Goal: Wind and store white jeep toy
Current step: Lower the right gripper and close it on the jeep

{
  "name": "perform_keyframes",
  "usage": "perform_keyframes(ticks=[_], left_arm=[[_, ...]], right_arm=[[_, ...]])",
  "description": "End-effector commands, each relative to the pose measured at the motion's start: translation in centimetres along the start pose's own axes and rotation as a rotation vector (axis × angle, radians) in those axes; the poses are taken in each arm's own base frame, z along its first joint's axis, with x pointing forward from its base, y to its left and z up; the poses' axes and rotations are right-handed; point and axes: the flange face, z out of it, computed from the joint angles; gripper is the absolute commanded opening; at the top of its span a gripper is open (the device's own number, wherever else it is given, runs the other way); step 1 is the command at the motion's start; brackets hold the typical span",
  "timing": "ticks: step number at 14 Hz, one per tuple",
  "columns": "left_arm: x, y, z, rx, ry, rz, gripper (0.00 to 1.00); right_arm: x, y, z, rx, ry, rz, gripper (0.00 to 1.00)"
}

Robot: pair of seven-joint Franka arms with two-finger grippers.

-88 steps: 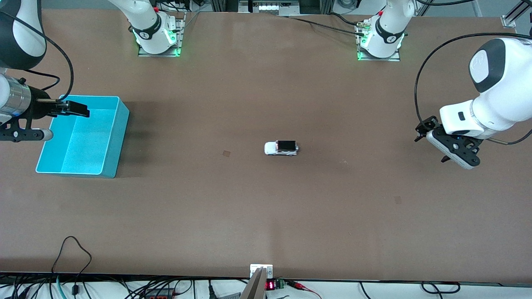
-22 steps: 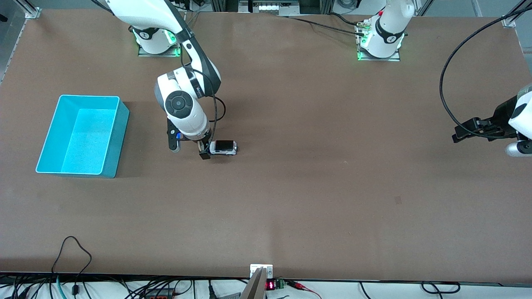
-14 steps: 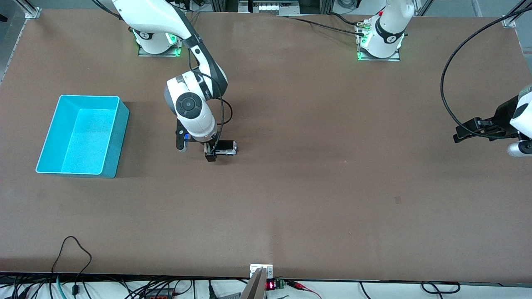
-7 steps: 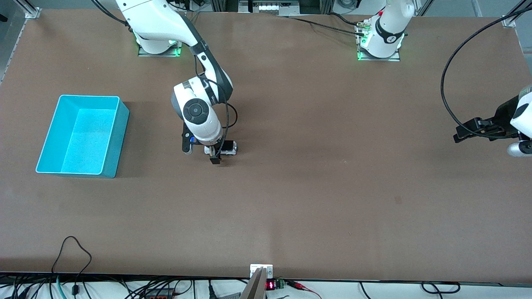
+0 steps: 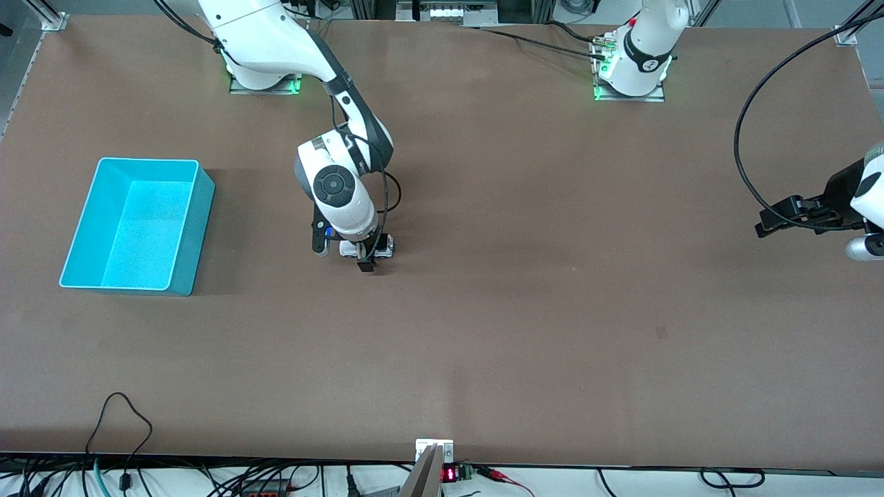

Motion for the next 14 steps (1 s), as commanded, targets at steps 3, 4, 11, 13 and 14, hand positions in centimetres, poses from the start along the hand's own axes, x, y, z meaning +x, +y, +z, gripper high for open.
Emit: perform_keyframes(ticks=[3, 4, 11, 13, 14], left_arm=[[0.1, -0.2, -0.4, 0.001, -0.003, 0.009, 1.00], [0.1, -0.3, -0.4, 0.001, -0.003, 0.011, 1.00], [0.1, -0.3, -0.3, 0.001, -0.004, 0.011, 1.00], [0.1, -0.2, -0.4, 0.000, -0.003, 0.012, 1.00], [0.1, -0.2, -0.4, 0.000, -0.003, 0.012, 1.00]], right_arm=[[-0.3, -0.4, 0.3, 0.007, -0.013, -0.015, 0.52], [-0.3, -0.4, 0.3, 0.007, -0.013, -0.037, 0.30], [0.1, 0.1, -1.8, -0.054, -0.003, -0.252, 0.00], [1.8, 0.0, -5.1, -0.098, -0.008, -0.376, 0.00], [3.4, -0.1, -7.0, -0.134, -0.015, -0.435, 0.00]])
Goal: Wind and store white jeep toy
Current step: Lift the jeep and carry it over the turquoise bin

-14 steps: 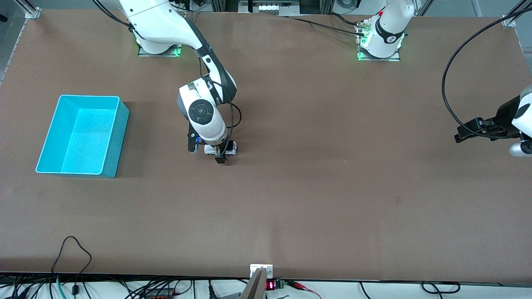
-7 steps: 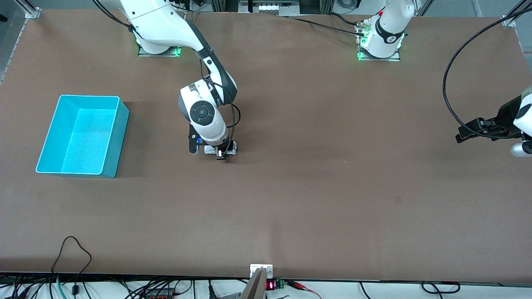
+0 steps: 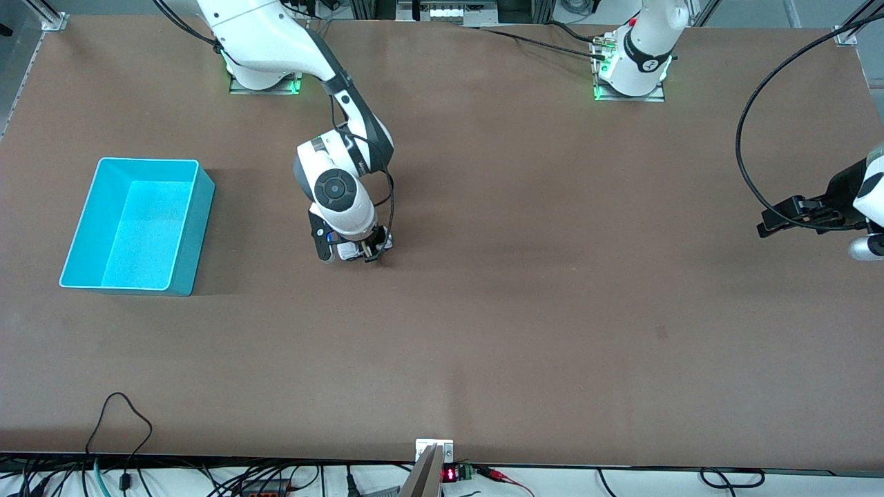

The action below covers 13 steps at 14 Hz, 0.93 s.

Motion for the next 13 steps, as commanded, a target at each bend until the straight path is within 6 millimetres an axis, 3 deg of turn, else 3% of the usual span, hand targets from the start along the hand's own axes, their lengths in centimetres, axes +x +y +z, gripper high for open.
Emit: perform_keyframes(ticks=[1, 4, 7, 13], left_arm=[[0.1, 0.1, -0.5, -0.001, -0.001, 0.016, 1.00], [0.1, 0.1, -0.4, 0.000, -0.002, 0.016, 1.00], [0.1, -0.1, -0.4, 0.000, -0.002, 0.017, 1.00], [0.1, 0.2, -0.5, -0.001, -0.001, 0.024, 1.00]], right_arm=[[4.5, 1.4, -6.4, -0.050, -0.047, -0.141, 0.00], [10.8, 2.9, -11.2, -0.065, -0.087, -0.253, 0.00], [17.7, 6.4, -14.3, -0.056, -0.127, -0.384, 0.00], [30.7, 14.8, -16.6, -0.132, -0.098, -0.741, 0.00]])
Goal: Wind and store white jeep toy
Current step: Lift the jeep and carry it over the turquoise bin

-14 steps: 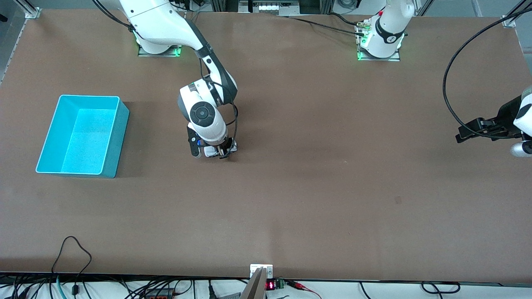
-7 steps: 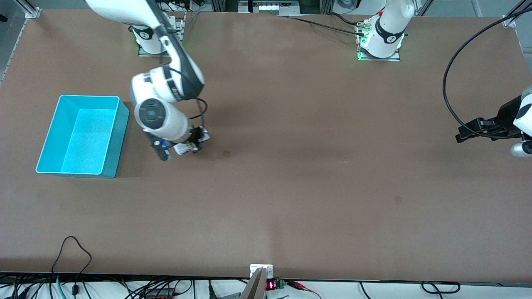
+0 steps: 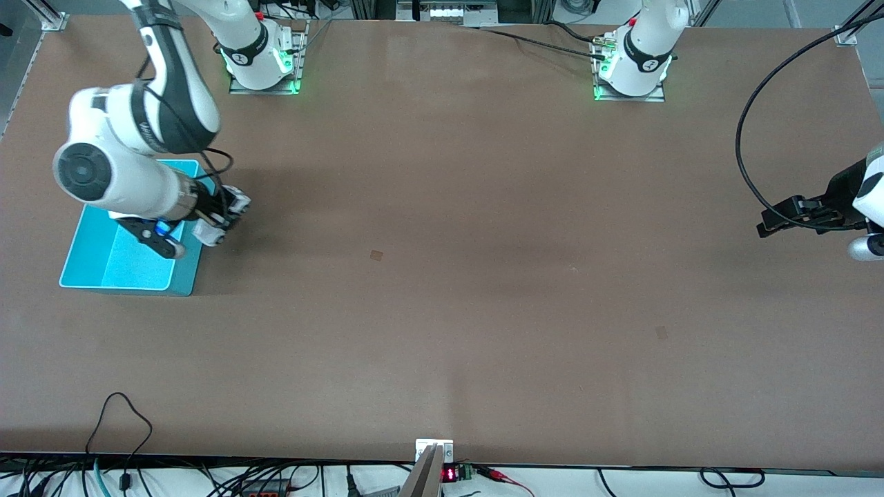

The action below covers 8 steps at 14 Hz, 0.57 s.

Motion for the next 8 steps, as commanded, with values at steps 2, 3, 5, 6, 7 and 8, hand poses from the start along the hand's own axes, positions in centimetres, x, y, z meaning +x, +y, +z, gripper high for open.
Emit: perform_keyframes(ticks=[2, 3, 5, 6, 7, 8], left_arm=[[0.1, 0.2, -0.6, -0.001, 0.001, 0.023, 1.00], [0.1, 0.2, -0.6, -0.001, 0.001, 0.021, 1.00], [0.1, 0.2, -0.6, -0.003, 0.001, 0.021, 1.00], [0.1, 0.4, -0.5, -0.003, 0.000, 0.024, 1.00], [0.0, 0.4, -0.5, -0.003, -0.001, 0.024, 1.00], [0.1, 0.4, -0.5, -0.003, 0.000, 0.025, 1.00]], right_arm=[[1.9, 8.4, -1.0, 0.024, -0.002, -0.182, 0.00], [2.7, 9.8, -0.9, 0.030, -0.002, -0.224, 0.00], [4.3, 12.6, -0.3, -0.011, 0.017, -0.306, 0.00], [5.0, 13.5, 0.2, -0.027, 0.024, -0.324, 0.00], [5.6, 14.3, 1.0, -0.025, 0.034, -0.341, 0.00], [5.9, 14.9, 2.1, -0.020, 0.048, -0.365, 0.00]])
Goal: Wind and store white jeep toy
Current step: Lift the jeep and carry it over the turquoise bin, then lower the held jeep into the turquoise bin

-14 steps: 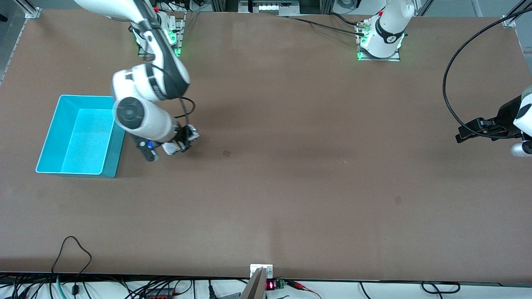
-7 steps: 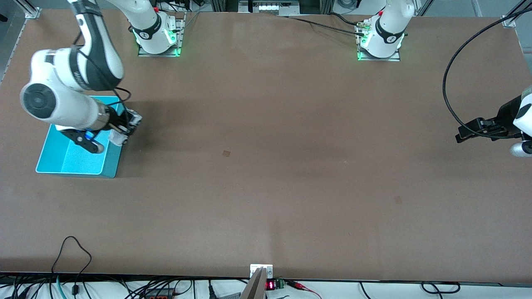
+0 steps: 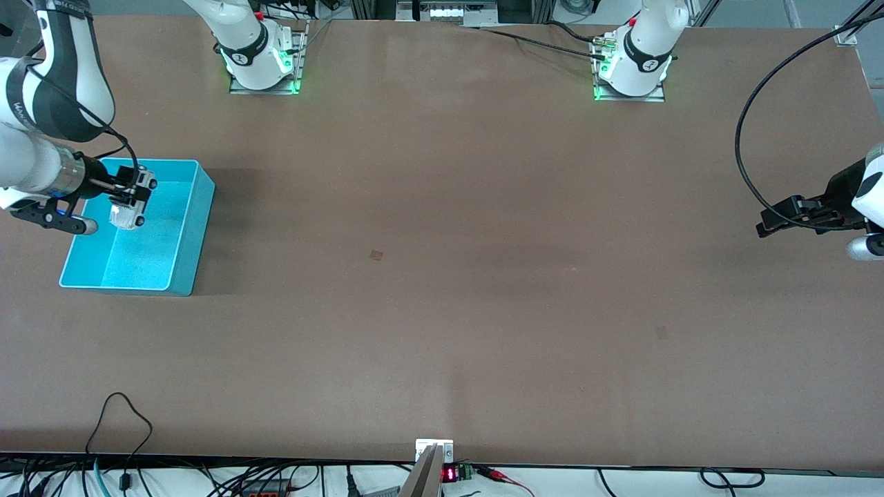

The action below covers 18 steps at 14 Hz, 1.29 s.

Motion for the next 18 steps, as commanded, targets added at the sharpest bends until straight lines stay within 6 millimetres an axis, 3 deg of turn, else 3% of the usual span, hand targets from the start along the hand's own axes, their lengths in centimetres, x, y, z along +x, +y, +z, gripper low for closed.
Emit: perform_keyframes(ticks=[1, 5, 12, 18], left_arm=[[0.0, 0.3, -0.5, -0.001, -0.003, 0.023, 1.00], [0.0, 0.6, -0.4, 0.008, -0.003, 0.031, 1.00], [-0.1, 0.6, -0.5, 0.008, -0.004, 0.031, 1.00], [-0.2, 1.4, -0.9, 0.005, 0.003, 0.047, 1.00]], right_arm=[[0.2, 1.3, 2.5, -0.009, 0.044, -0.082, 0.00], [2.2, 4.2, 6.3, -0.015, 0.087, -0.160, 0.00], [2.9, 4.3, 14.9, 0.003, 0.065, -0.155, 0.00], [3.3, 4.3, 16.7, 0.008, 0.071, -0.154, 0.00]])
